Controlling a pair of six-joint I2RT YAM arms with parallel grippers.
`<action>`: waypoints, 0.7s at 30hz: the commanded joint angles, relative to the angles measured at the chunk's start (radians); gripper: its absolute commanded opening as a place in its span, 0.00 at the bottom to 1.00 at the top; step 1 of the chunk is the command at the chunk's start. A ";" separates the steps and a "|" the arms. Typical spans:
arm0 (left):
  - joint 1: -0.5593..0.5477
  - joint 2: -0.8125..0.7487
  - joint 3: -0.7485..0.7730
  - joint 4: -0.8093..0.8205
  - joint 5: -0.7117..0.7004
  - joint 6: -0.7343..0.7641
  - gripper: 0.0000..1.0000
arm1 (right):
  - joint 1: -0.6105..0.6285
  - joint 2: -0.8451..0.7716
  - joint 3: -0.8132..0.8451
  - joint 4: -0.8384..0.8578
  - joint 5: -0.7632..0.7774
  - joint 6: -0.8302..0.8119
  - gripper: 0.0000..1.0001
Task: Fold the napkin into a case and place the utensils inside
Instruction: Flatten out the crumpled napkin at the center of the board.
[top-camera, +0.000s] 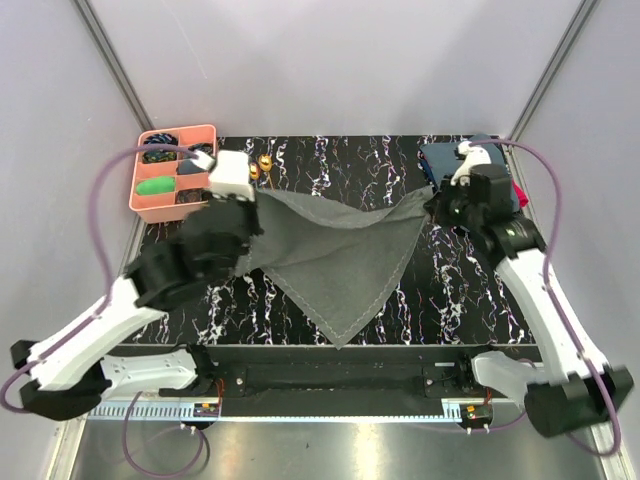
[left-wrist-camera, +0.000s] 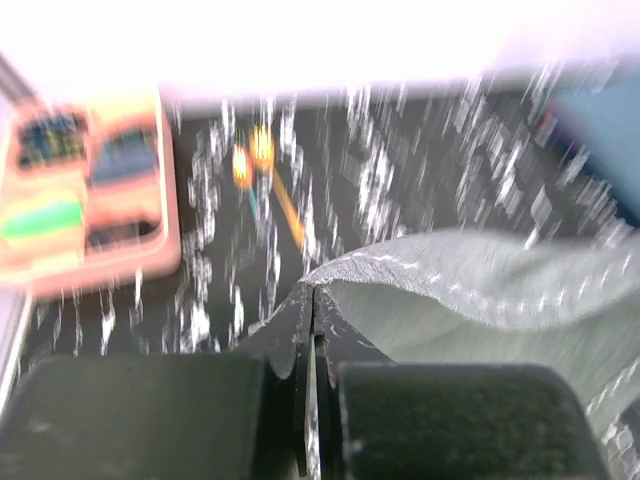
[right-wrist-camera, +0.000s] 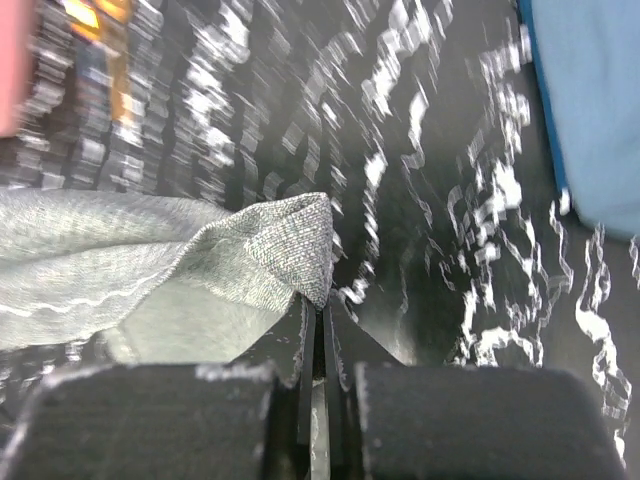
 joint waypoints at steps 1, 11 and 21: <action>-0.002 -0.101 0.152 0.173 0.002 0.242 0.00 | -0.004 -0.207 0.073 0.088 -0.141 -0.069 0.00; -0.002 -0.294 0.253 0.243 0.364 0.290 0.00 | -0.005 -0.602 0.143 0.158 -0.434 -0.159 0.00; 0.033 -0.002 0.381 0.171 -0.051 0.283 0.00 | -0.005 -0.341 0.220 0.050 0.063 -0.038 0.00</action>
